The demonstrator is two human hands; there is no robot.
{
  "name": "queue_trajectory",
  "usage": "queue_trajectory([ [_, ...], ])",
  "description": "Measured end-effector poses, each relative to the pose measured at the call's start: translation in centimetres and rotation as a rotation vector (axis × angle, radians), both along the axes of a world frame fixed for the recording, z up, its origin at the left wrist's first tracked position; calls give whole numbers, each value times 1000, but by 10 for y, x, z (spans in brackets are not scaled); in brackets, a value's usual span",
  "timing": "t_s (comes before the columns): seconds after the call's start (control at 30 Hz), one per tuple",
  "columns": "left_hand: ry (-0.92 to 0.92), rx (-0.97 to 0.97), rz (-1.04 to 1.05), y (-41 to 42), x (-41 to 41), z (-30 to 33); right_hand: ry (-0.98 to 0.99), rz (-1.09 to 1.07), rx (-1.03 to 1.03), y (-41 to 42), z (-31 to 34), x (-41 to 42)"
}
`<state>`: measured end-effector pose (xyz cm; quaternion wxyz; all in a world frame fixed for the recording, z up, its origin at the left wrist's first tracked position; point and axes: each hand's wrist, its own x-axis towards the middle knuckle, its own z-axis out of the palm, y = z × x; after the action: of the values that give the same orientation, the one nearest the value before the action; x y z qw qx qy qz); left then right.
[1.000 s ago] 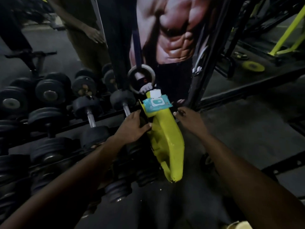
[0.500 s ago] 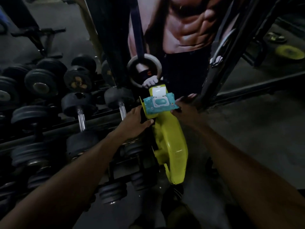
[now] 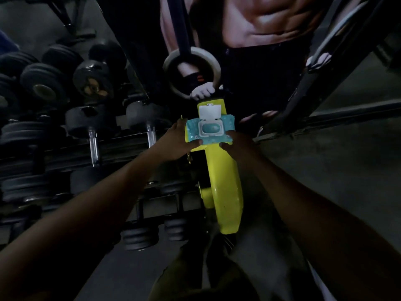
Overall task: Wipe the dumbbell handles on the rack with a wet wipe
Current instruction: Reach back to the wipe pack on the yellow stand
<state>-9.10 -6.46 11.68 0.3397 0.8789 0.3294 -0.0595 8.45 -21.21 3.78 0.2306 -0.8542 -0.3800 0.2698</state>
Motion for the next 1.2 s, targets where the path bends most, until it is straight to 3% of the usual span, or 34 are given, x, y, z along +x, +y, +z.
queue_trajectory([
  [0.2, 24, -57, 55, 28, 40, -36, -12, 19, -32, 21, -17, 19],
  [0.47, -142, -215, 185, 52, 95, -63, -115, 166, -237, 42, -33, 30],
  [0.63, -181, -249, 201, 72, 112, -95, -148, 135, -192, 48, -36, 34],
  [0.8, -196, -188, 96, 57, 106, -78, 51, 16, -129, 54, -38, 49],
  [0.9, -195, -118, -5, 45, 95, -86, 181, -4, -204, 61, -44, 61],
  [1.0, -137, -71, -148, 38, 81, -97, 334, -103, -201, 68, -39, 68],
  [1.2, 19, 139, -389, 29, 69, -114, 428, -215, -121, 68, -35, 65],
])
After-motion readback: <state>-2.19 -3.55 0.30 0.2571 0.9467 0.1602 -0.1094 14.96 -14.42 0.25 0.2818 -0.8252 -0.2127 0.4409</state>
